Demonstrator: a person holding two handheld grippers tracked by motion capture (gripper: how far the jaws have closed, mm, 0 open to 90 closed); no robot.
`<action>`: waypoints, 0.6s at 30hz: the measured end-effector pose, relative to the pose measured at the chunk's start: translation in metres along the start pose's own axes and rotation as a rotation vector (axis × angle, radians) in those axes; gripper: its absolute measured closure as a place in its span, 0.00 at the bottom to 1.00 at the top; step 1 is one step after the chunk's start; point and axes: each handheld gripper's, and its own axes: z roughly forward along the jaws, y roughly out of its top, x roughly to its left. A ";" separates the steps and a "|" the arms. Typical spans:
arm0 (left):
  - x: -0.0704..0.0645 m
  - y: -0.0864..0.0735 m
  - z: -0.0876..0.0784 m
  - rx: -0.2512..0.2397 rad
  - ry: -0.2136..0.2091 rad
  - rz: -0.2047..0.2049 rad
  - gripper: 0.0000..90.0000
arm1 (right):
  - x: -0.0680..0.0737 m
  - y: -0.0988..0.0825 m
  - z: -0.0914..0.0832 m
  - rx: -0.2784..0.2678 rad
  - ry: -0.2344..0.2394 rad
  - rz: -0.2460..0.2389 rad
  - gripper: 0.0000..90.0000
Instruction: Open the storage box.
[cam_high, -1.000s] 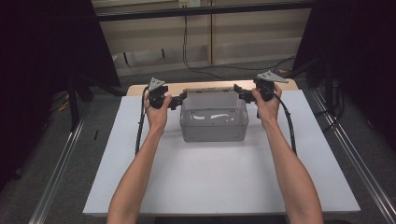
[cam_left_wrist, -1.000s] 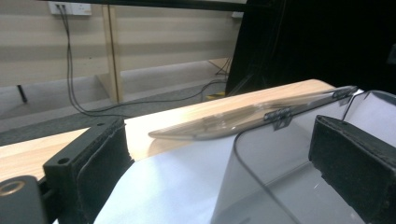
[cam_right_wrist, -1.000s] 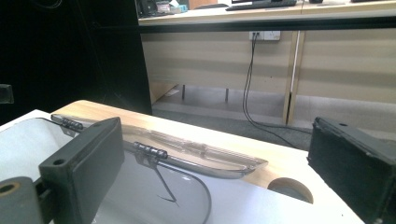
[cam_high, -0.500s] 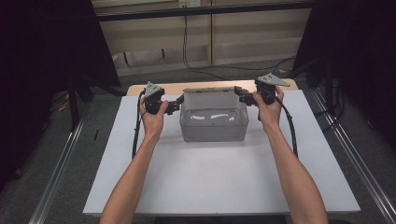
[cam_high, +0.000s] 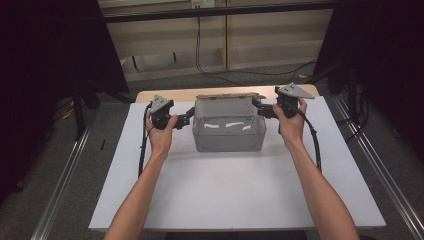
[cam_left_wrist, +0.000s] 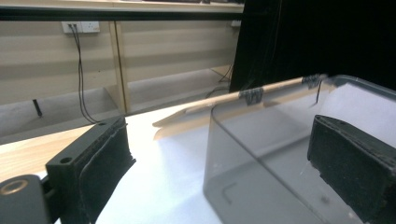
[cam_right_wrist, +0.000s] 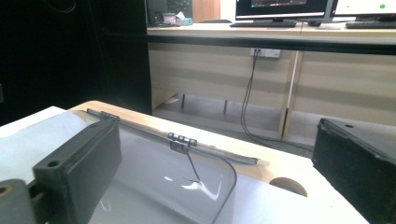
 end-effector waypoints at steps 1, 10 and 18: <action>0.000 -0.001 -0.003 -0.003 0.002 -0.004 0.06 | 0.001 0.000 -0.002 -0.011 -0.003 0.008 0.01; -0.009 -0.001 -0.027 -0.045 0.014 0.024 0.06 | 0.007 -0.004 -0.019 -0.003 -0.024 -0.045 0.01; -0.016 -0.010 -0.045 -0.054 0.038 0.087 0.05 | 0.010 -0.011 -0.037 0.003 -0.023 -0.048 0.01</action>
